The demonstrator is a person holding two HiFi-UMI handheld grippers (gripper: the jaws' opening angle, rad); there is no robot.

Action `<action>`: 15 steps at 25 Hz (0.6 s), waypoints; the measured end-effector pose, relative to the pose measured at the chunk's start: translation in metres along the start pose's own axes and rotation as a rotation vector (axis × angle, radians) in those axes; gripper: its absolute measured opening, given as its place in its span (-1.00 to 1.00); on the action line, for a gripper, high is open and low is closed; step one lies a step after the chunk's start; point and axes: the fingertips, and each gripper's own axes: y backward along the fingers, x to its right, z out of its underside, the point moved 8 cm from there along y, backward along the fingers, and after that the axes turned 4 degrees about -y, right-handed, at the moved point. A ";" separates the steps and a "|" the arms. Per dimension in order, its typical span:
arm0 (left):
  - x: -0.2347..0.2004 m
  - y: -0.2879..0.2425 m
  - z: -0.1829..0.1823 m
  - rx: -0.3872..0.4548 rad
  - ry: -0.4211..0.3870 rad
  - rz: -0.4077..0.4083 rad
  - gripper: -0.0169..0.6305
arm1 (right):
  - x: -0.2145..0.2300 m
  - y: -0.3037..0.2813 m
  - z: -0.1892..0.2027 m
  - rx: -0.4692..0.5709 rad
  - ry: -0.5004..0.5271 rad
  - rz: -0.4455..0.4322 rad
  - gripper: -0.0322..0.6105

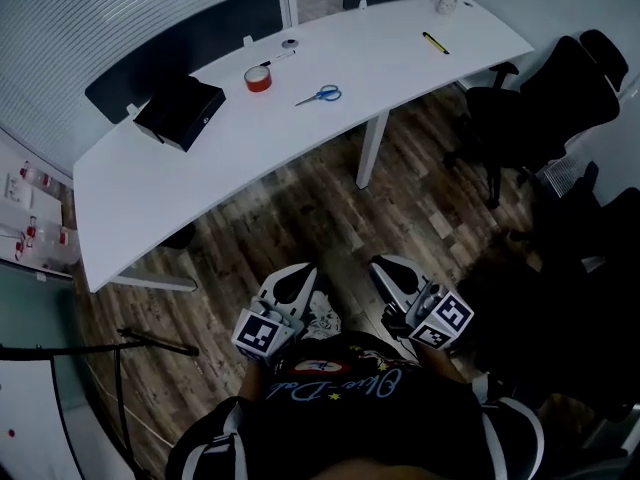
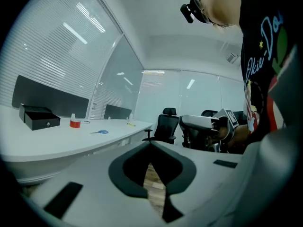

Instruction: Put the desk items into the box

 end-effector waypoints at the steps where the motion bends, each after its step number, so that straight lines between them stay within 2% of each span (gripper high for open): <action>1: -0.003 -0.005 -0.003 -0.001 -0.007 0.009 -0.97 | 0.003 0.000 -0.001 0.006 -0.003 0.009 -0.83; 7: -0.022 -0.046 -0.034 0.051 -0.069 0.085 -0.93 | 0.023 -0.008 -0.017 0.026 0.019 0.047 -0.83; 15: -0.053 -0.075 -0.044 0.036 -0.078 0.092 -0.94 | 0.056 -0.041 -0.033 0.052 0.026 0.041 -0.83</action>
